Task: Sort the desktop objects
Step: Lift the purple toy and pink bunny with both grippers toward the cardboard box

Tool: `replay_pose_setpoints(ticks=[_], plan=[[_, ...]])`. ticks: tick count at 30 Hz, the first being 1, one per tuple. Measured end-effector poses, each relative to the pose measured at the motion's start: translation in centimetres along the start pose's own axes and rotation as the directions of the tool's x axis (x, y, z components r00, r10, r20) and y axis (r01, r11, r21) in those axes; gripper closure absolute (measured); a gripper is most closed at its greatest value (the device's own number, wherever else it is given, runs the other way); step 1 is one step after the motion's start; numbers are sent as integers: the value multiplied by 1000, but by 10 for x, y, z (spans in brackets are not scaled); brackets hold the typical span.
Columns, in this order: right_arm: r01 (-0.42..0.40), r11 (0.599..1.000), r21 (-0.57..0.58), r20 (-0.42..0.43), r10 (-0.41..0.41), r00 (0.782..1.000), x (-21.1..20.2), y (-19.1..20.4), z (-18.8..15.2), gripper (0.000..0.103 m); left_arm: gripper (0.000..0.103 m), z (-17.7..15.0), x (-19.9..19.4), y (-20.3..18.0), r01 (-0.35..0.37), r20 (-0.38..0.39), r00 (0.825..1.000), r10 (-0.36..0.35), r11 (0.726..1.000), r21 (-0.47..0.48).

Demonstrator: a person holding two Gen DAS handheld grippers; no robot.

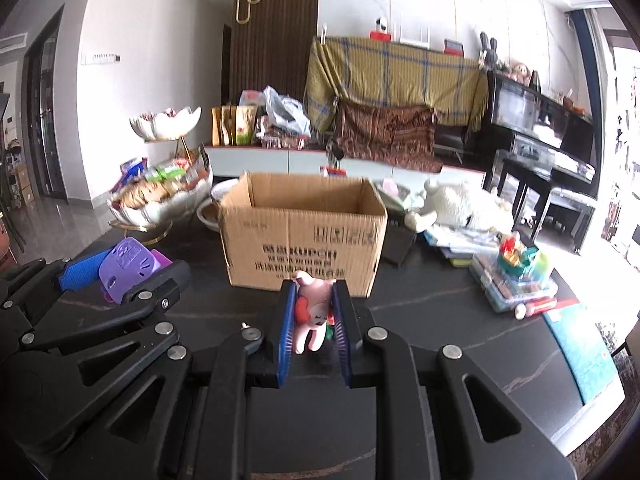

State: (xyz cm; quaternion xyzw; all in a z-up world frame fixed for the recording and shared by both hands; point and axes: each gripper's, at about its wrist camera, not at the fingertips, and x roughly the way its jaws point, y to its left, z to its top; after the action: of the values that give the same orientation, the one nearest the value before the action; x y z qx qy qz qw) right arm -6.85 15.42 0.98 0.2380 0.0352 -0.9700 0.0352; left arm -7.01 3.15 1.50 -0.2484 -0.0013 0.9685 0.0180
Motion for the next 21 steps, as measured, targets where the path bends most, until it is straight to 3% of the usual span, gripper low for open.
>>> replay_pose_setpoints(ticks=[13, 21], plan=[[-14, 1000, -3, 115, 14, 993, -26, 11, 34, 87, 48, 32, -31, 8, -23, 133, 991, 20, 1000, 20], [-13, 1000, -8, 166, 14, 986, -30, 12, 53, 87, 48, 50, -28, 14, 5, 147, 989, -2, 1000, -19]])
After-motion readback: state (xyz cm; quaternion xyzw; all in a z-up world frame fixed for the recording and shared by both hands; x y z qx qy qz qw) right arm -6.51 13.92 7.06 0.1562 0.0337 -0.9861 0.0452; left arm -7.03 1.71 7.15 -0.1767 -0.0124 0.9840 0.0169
